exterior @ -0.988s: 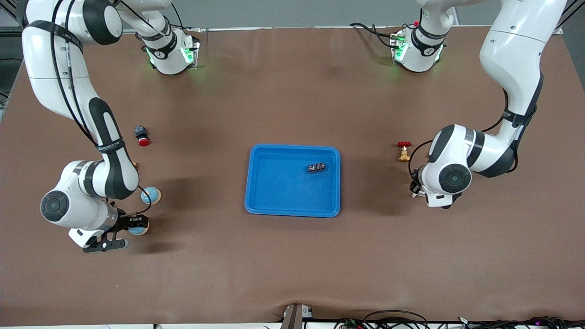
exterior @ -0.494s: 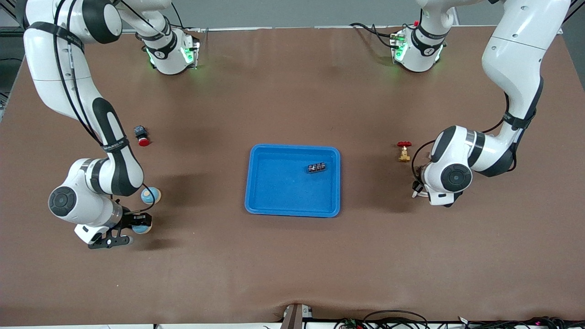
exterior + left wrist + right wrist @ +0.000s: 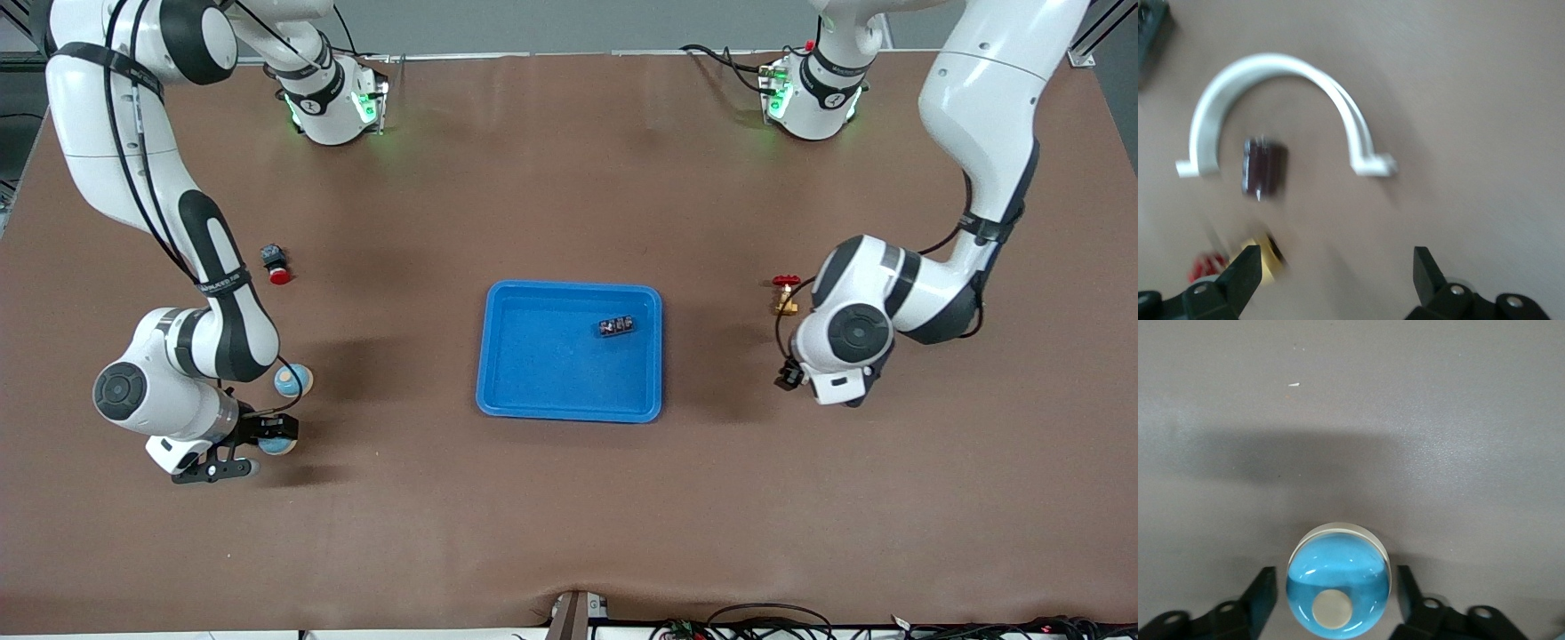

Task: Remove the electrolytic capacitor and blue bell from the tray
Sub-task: 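Release the capacitor near the white arc while the right gripper releases the bell, then return the right arm to rest while the left gripper reaches the tray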

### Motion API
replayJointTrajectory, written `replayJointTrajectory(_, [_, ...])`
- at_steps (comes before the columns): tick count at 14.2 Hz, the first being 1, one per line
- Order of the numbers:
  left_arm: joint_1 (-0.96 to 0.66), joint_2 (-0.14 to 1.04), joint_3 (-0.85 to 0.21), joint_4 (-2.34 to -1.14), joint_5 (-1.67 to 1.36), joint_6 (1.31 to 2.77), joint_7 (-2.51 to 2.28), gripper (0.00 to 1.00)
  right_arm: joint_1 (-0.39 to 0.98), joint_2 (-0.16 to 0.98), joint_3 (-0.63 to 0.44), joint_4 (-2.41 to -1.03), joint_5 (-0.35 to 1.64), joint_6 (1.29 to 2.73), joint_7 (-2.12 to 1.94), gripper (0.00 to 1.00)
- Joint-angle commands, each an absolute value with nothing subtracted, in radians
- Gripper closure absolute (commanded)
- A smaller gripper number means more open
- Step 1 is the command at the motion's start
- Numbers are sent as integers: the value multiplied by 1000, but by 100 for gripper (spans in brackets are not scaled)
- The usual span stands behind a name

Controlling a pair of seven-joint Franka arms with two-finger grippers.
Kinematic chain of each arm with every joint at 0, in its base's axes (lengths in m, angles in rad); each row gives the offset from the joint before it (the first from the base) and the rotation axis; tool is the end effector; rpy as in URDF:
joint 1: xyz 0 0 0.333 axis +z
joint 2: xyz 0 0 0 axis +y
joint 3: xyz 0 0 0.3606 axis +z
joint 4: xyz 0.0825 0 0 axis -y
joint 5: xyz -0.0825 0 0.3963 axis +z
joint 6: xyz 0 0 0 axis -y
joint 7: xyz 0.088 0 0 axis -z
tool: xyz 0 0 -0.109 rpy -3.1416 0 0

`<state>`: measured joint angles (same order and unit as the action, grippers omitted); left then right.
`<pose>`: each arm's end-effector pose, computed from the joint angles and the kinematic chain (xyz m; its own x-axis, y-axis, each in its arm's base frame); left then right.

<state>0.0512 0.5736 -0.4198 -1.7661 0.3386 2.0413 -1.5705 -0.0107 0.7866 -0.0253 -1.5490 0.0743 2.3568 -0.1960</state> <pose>0.6349 -0.1958 0.2713 0.5060 0.8619 0.0331 0.8423 -0.4855 -0.2341 0.7466 -0.0225 0.2074 0.9930 0.1149 0.0274 0.1157 -0.9928 -0.0309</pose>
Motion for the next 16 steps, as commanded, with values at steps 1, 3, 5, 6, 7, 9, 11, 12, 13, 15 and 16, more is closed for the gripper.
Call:
replayJointTrajectory(1, [-4,586,-454,-1700,310,2029,-1701,0,-14,721,-14,-1591,97,2352,-213,0])
replayJointTrajectory(3, [-79,641,-453,-1599,255,2033,-1768,0,-6,671,-15,-1585,97,2262,-207,0])
replayJointTrajectory(5, [-139,687,-453,-1537,241,2037,-1888,0,-6,611,-15,-1578,97,2183,-206,0])
replayJointTrajectory(6, [-164,699,-451,-1528,242,2049,-1951,0,-8,576,-15,-1578,95,2163,-209,0])
replayJointTrajectory(7, [-188,707,-451,-1526,242,2069,-1997,0,-9,539,-17,-1578,95,2130,-210,0])
replayJointTrajectory(9, [-241,727,-446,-1528,248,2115,-2156,0,-14,474,-20,-1553,86,2024,-212,0])
replayJointTrajectory(11, [-279,739,-442,-1526,255,2125,-2271,0,-14,439,-23,-1496,81,1886,-206,0])
replayJointTrajectory(12, [-302,747,-443,-1528,255,2125,-2290,0,-15,427,-25,-1467,80,1832,-207,0])
replayJointTrajectory(13, [-328,752,-440,-1528,255,2125,-2322,0,-17,411,-26,-1444,80,1792,-209,0])
replayJointTrajectory(15, [-359,770,-427,-1528,256,2126,-2365,0,-17,381,-29,-1427,74,1729,-207,0])
replayJointTrajectory(16, [-368,779,-426,-1528,258,2128,-2370,0,-17,358,-29,-1425,72,1712,-203,0])
